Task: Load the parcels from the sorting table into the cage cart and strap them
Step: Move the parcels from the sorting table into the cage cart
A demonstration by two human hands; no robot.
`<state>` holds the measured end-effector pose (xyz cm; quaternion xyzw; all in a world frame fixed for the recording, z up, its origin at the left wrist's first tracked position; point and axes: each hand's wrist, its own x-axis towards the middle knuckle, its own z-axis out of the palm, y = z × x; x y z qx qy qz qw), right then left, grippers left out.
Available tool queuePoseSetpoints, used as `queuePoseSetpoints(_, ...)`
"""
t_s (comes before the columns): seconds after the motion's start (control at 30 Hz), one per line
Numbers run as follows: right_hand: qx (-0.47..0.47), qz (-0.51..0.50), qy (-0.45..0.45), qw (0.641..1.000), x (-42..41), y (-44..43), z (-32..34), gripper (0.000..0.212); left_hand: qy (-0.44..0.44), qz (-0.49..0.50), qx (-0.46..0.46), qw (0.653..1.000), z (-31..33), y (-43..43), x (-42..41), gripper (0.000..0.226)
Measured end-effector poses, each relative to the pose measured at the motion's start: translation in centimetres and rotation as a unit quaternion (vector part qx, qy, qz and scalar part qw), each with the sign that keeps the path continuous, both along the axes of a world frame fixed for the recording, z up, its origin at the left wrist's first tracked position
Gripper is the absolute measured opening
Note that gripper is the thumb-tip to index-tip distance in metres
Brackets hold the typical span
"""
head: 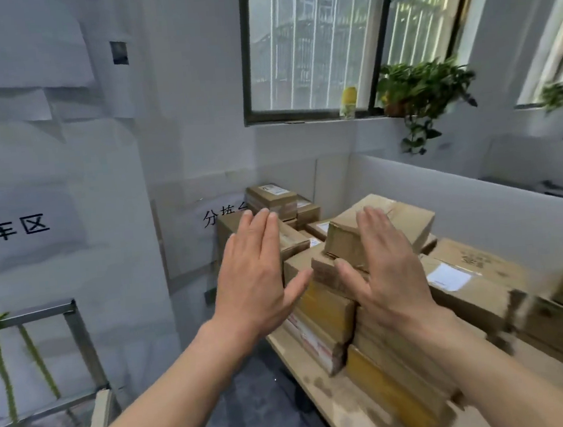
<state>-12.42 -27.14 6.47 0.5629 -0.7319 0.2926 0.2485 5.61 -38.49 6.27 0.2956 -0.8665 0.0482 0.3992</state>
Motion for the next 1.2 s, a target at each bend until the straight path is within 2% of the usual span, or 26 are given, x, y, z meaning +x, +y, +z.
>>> queuePoseSetpoints(0.43,0.025,-0.171,-0.017,0.985,-7.5,14.2,-1.1,0.086,-0.018,-0.150,0.019,0.988,-0.6,8.8,-10.0,0.090)
queuePoseSetpoints(0.63,0.020,-0.229,-0.036,0.973,-13.1,20.7,-2.9,0.086,-0.033,-0.208,0.025,0.977,-1.9,13.3,-17.5,0.089)
queuePoseSetpoints(0.93,0.046,-0.278,-0.077,0.957,-26.1,29.9,-6.8,0.087,-0.094,-0.253,0.034,0.962,-4.9,20.9,-32.0,0.088)
queuePoseSetpoints(1.2,0.079,-0.311,-0.103,0.941,-39.0,36.7,-9.3,0.088,-0.152,-0.264,0.090,0.948,-5.2,26.7,-46.0,0.087)
